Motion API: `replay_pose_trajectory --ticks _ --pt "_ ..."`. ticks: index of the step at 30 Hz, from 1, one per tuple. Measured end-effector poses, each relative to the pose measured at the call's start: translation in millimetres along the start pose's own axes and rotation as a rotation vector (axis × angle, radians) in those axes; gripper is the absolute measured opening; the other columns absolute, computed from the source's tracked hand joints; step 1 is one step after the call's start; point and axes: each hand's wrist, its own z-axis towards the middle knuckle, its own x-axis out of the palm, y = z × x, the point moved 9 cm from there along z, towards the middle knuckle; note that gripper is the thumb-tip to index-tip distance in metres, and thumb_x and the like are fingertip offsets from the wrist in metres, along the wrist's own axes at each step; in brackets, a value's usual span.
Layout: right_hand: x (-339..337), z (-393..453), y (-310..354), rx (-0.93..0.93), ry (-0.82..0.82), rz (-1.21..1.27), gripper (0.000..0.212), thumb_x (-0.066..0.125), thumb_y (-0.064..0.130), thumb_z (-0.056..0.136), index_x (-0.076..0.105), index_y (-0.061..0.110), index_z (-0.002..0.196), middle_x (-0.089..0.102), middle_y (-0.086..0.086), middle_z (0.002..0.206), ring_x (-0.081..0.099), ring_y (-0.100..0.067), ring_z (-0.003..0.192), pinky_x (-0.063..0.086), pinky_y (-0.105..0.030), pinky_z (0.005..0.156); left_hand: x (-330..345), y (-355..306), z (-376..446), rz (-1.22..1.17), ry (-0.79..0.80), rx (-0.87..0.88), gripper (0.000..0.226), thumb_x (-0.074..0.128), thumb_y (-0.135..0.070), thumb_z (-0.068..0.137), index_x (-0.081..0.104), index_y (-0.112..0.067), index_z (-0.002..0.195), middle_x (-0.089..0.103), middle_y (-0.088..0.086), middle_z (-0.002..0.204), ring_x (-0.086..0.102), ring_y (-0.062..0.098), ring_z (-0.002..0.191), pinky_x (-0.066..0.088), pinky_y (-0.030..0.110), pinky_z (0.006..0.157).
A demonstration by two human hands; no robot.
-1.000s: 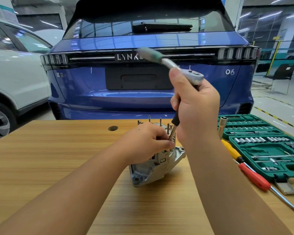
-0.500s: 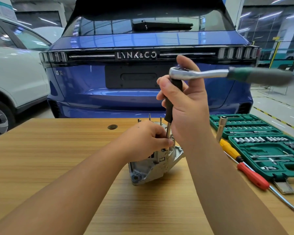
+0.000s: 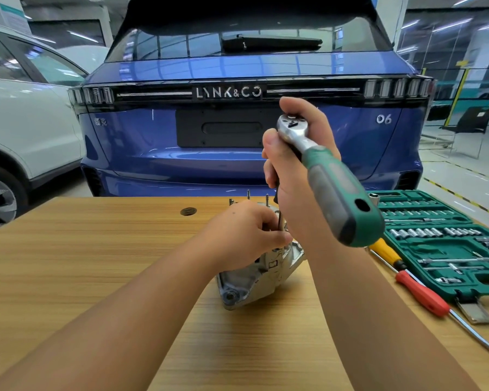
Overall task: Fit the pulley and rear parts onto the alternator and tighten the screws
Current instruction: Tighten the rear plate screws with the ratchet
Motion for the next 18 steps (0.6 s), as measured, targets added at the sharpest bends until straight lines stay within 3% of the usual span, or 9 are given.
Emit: replay_pose_trajectory --ticks 5,7,10,13,15,18 --pt "-1 -1 2 0.045 -0.015 0.008 0.031 0.057 -0.001 0.098 0.053 0.024 0.117 0.048 -0.017 0.094 0.048 -0.005 0.063 0.046 -0.012 0.063 1 0 1 -0.056 -0.016 -0.003 0.016 0.069 -0.047 0.088 0.067 -0.031 0.088 0.071 -0.005 0.087 0.068 0.016 0.086 0.06 0.049 0.08" --pt "-3 0 3 0.05 -0.024 -0.017 0.027 0.058 0.005 0.099 0.053 0.027 0.115 0.047 -0.017 0.09 0.046 -0.011 0.06 0.045 -0.015 0.057 2 3 2 -0.095 -0.018 -0.026 0.016 0.071 -0.051 0.085 0.07 -0.035 0.09 0.071 -0.011 0.084 0.067 0.007 0.079 0.06 0.038 0.074" --pt "-8 2 3 0.02 -0.042 -0.058 0.021 0.058 0.012 0.1 0.052 0.026 0.114 0.048 -0.012 0.078 0.043 -0.021 0.054 0.041 -0.025 0.048 3 7 3 -0.146 -0.019 -0.043 0.015 0.073 -0.052 0.083 0.069 -0.038 0.089 0.066 -0.021 0.075 0.06 -0.004 0.066 0.047 0.024 0.057" --pt "-14 5 3 -0.018 -0.069 -0.074 0.02 0.057 0.013 0.101 0.051 0.024 0.116 0.051 -0.002 0.074 0.043 -0.02 0.055 0.041 -0.03 0.049 3 9 3 -0.182 -0.021 -0.05 0.008 0.073 -0.047 0.085 0.066 -0.041 0.086 0.06 -0.029 0.068 0.055 -0.011 0.057 0.04 0.015 0.049" --pt "-18 7 7 -0.055 -0.072 -0.063 0.019 0.057 0.016 0.101 0.051 0.025 0.116 0.053 0.005 0.075 0.043 -0.018 0.053 0.041 -0.029 0.048 1 11 4 -0.217 -0.049 -0.058 0.003 0.069 -0.039 0.087 0.068 -0.042 0.088 0.061 -0.028 0.067 0.055 -0.009 0.056 0.043 0.017 0.05" --pt "-23 9 14 -0.094 -0.08 -0.052 0.018 0.059 0.023 0.1 0.052 0.029 0.115 0.054 0.007 0.077 0.044 -0.018 0.053 0.04 -0.031 0.048 -5 15 2 -0.331 -0.12 -0.067 0.022 0.056 -0.022 0.091 0.069 -0.039 0.086 0.066 -0.017 0.07 0.052 -0.003 0.05 0.042 0.016 0.044"
